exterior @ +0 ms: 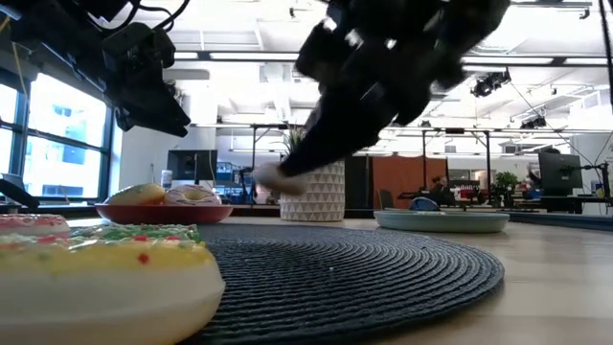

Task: Pick & Place donuts
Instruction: Put the top small red donut on the gray plate, then put the small green donut on the gray plate

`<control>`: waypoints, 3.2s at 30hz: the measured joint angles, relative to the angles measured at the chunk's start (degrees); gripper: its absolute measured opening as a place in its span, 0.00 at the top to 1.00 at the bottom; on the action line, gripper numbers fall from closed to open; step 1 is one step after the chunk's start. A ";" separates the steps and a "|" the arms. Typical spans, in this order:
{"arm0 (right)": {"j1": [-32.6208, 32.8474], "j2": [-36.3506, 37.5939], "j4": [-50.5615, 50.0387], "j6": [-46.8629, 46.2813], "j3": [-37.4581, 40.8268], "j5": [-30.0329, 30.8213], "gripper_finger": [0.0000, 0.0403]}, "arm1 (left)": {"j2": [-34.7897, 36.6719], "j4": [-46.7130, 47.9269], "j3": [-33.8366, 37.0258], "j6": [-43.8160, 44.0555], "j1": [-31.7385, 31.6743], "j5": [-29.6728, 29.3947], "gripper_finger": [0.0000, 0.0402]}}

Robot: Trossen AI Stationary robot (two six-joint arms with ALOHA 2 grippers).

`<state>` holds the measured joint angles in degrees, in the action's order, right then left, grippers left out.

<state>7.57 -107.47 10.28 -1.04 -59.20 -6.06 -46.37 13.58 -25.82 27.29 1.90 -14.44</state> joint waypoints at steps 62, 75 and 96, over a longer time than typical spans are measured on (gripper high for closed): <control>-5.42 7.33 -49.86 -8.50 -6.94 22.36 0.57 | 0.00 -0.17 0.00 -1.51 -0.01 0.01 0.62; 5.09 1.04 -10.70 -1.95 -9.65 3.94 0.58 | 0.00 -0.20 0.00 -1.46 -0.01 -0.01 0.62; 10.93 -20.38 -7.78 -6.60 -25.31 -6.73 0.59 | 0.01 -0.19 0.02 -0.98 -0.01 3.18 0.62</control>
<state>18.51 -127.84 2.50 -7.63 -84.51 -12.80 -46.36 13.39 -25.80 26.31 1.89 -11.25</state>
